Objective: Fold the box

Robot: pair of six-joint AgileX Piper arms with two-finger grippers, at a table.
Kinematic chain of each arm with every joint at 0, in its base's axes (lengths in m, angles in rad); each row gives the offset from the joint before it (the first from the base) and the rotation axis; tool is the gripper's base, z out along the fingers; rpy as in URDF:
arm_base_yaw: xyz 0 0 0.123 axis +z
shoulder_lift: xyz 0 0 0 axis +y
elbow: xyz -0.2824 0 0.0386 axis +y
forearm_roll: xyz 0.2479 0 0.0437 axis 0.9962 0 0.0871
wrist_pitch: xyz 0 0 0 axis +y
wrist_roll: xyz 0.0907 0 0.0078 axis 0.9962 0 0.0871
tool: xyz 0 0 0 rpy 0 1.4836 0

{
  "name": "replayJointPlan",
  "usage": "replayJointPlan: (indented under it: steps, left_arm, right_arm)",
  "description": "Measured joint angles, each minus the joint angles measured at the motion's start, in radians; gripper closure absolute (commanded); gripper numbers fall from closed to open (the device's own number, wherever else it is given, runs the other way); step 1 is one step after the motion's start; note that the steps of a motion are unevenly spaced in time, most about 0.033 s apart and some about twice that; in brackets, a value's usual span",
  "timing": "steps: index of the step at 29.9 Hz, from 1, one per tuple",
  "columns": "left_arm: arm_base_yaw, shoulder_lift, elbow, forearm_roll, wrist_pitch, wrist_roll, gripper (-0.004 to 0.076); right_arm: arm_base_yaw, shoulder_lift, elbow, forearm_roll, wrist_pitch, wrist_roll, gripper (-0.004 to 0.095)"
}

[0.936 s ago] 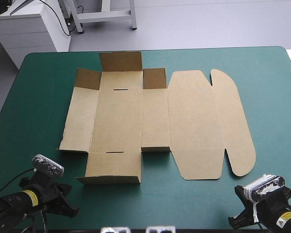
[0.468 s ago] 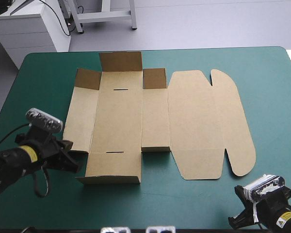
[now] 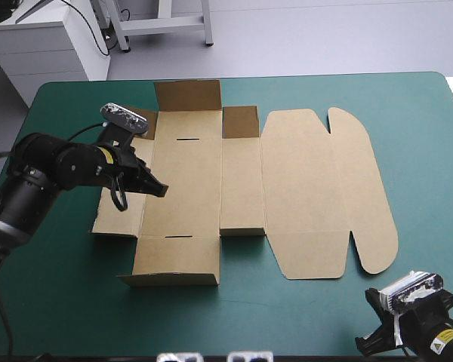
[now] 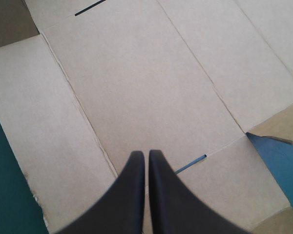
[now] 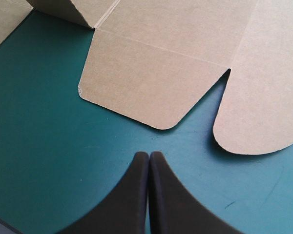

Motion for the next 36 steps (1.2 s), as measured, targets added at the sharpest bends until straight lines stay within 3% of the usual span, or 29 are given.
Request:
replayJointPlan:
  steps: [8,14,21,28,31,36]
  left_arm:
    - [0.436,0.139,-0.018,-0.353,0.128,0.257,0.0708]
    - [0.699,0.206,-0.018,-0.503,0.13,0.358,0.0708]
    - [0.826,0.278,0.008,-0.506,0.128,0.39,0.0708]
    - [0.836,0.351,0.017,-0.511,0.128,0.408,0.0706]
    - [0.836,0.383,0.017,-0.515,0.126,0.403,0.0629]
    - [0.836,0.447,0.018,-0.528,0.123,0.371,0.0334]
  right_arm:
    - [0.0,0.0,0.0,0.0,0.0,0.0,0.0928]
    - [0.0,0.0,0.0,0.0,0.0,0.0,0.0928]
    - [0.0,0.0,0.0,0.0,0.0,0.0,0.0928]
    - [0.0,0.0,0.0,0.0,0.0,0.0,0.0928]
    - [0.0,0.0,0.0,0.0,0.0,0.0,0.0928]
    - [0.0,0.0,0.0,0.0,0.0,0.0,0.0928]
